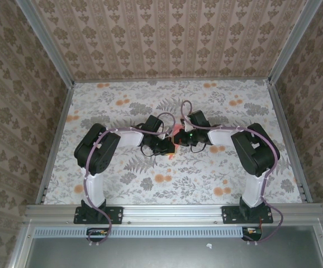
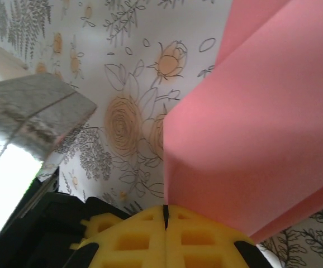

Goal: Fold a paper plane with a square sheet of paper (fold left side to right side)
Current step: Fold the wing for the fifth time at the center of the table.

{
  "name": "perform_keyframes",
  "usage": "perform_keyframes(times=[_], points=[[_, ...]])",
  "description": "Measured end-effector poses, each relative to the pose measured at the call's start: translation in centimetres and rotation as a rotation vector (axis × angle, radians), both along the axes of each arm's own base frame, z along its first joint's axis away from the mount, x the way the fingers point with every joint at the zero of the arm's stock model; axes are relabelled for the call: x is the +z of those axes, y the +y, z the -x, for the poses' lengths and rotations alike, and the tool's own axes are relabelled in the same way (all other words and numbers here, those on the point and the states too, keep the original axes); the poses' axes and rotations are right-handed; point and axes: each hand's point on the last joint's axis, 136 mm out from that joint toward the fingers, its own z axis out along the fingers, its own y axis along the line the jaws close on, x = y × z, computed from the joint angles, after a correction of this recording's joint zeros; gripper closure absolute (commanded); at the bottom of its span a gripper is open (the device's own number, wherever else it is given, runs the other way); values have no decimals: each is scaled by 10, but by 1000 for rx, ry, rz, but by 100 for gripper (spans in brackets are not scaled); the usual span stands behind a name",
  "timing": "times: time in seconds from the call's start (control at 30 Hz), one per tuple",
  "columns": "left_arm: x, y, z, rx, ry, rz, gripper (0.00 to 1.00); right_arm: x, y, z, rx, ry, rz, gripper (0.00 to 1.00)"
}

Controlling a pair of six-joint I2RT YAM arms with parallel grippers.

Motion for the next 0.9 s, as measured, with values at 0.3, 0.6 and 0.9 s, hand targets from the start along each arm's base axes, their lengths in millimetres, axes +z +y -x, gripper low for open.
perform_keyframes(times=[0.3,0.6,0.9], points=[[0,0,0,-1,0,1,93,-12,-6,-2,-7,2,43,99],[0,-1,0,-1,-2,3,93,-18,-11,-3,1,5,60,99],[0,-2,-1,-4,-6,13,93,-18,-24,-13,-14,13,85,99]])
